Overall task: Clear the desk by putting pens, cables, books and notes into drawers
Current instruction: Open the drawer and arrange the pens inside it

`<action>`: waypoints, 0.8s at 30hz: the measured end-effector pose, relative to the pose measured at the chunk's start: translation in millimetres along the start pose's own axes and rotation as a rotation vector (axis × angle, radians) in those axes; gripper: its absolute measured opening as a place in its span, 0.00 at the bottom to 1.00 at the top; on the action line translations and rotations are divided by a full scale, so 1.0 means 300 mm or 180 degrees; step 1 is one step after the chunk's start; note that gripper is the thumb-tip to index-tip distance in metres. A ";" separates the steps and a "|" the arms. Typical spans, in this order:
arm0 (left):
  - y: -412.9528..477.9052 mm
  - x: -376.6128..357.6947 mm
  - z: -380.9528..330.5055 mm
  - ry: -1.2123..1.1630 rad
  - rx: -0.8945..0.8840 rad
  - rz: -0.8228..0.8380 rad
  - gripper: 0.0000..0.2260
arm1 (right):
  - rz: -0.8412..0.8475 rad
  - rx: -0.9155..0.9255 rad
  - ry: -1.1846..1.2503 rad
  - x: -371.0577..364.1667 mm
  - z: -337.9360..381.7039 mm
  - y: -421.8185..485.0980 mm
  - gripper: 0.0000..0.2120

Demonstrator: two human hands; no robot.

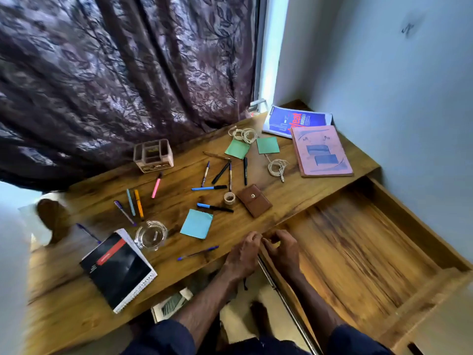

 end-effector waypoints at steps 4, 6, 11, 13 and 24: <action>-0.041 0.097 0.062 -0.0077 0.0073 -0.0301 0.21 | 0.0006 0.0069 0.0028 -0.030 0.091 -0.003 0.06; -0.060 0.134 0.095 -0.0110 0.0098 -0.0371 0.21 | 0.0035 0.0098 0.0026 -0.050 0.127 -0.008 0.06; -0.122 0.195 0.190 -0.0232 0.0187 -0.0560 0.23 | 0.0173 0.0171 -0.0086 -0.107 0.210 -0.026 0.07; -0.152 0.207 0.224 -0.0216 0.0224 -0.0602 0.23 | 0.0241 0.0218 -0.0095 -0.134 0.238 -0.036 0.07; -0.304 0.326 0.429 -0.0051 0.1012 -0.1002 0.17 | 0.0594 0.0693 -0.0094 -0.304 0.442 -0.064 0.08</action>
Point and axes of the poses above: each hand's wrist, its own y-axis towards the middle knuckle, its own x-axis out of the back of the hand, z = x × y, the point moved 6 cm from there along y, towards the middle knuckle, and after that the axes turned 8 degrees about -y, right-handed, at the moved point
